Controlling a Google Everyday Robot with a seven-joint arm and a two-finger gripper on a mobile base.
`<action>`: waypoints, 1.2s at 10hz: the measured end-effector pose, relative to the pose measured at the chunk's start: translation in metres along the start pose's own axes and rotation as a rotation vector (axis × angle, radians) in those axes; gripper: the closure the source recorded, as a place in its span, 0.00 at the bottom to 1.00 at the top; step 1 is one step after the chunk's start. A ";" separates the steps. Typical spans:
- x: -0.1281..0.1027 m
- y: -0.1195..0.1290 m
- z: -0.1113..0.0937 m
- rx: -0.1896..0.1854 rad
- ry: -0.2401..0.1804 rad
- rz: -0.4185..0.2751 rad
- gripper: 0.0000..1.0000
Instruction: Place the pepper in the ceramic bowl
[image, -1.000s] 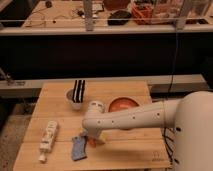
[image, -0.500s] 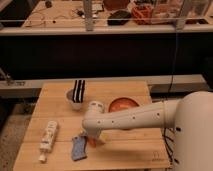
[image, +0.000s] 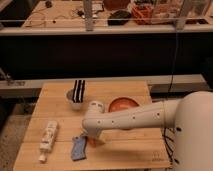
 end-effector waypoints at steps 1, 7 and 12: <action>0.000 0.000 0.000 0.000 0.000 0.000 0.38; -0.001 -0.001 -0.009 -0.001 0.001 -0.007 0.52; 0.008 0.005 -0.026 0.026 0.009 0.016 0.98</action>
